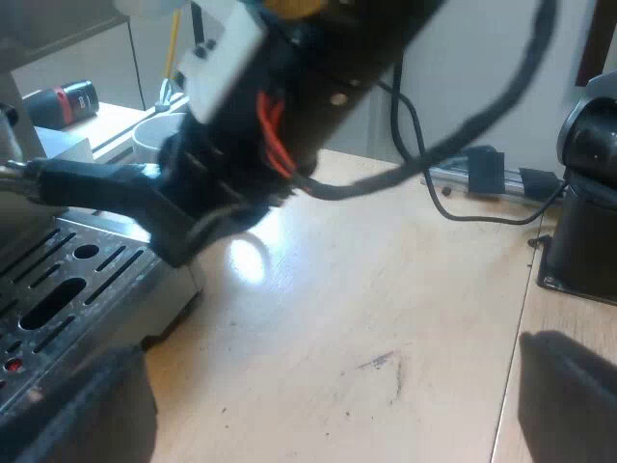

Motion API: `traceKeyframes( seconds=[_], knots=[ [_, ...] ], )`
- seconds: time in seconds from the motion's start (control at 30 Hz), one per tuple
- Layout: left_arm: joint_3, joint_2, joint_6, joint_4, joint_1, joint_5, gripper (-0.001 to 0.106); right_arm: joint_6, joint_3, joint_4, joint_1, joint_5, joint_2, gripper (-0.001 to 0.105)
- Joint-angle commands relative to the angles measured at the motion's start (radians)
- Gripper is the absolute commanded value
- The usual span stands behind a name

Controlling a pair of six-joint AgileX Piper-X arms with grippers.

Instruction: Grind coffee beans and then tamp

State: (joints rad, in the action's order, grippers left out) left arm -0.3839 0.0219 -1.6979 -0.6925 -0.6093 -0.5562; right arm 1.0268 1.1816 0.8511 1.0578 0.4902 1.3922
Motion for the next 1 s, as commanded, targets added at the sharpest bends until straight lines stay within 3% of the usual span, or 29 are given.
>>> traceKeyframes(
  seconds=[0.03, 0.33, 0.73, 0.83, 0.9, 1.0],
  knots=[
    [-0.004, -0.005, -0.009, 0.008, -0.004, 0.006, 0.078, 0.009, 0.01, 0.007, 0.015, 0.055, -0.032, 0.0],
    [-0.004, -0.005, -0.009, 0.008, -0.004, 0.006, 0.078, -0.02, 0.01, 0.05, 0.102, 0.135, -0.032, 0.0],
    [-0.004, -0.005, -0.009, 0.008, -0.004, 0.006, 0.078, -0.02, 0.005, 0.176, 0.192, 0.163, -0.044, 0.0],
    [-0.004, -0.005, -0.009, 0.008, -0.004, 0.006, 0.078, 0.0, -0.045, 0.173, 0.194, 0.149, -0.1, 0.0],
    [-0.004, -0.005, -0.009, 0.008, -0.004, 0.011, 0.078, 0.085, -0.094, 0.136, 0.194, 0.12, -0.162, 0.0],
    [-0.004, -0.005, -0.009, 0.008, -0.004, 0.031, 0.078, 0.104, -0.099, 0.123, 0.194, 0.113, -0.174, 0.0]
  ],
)
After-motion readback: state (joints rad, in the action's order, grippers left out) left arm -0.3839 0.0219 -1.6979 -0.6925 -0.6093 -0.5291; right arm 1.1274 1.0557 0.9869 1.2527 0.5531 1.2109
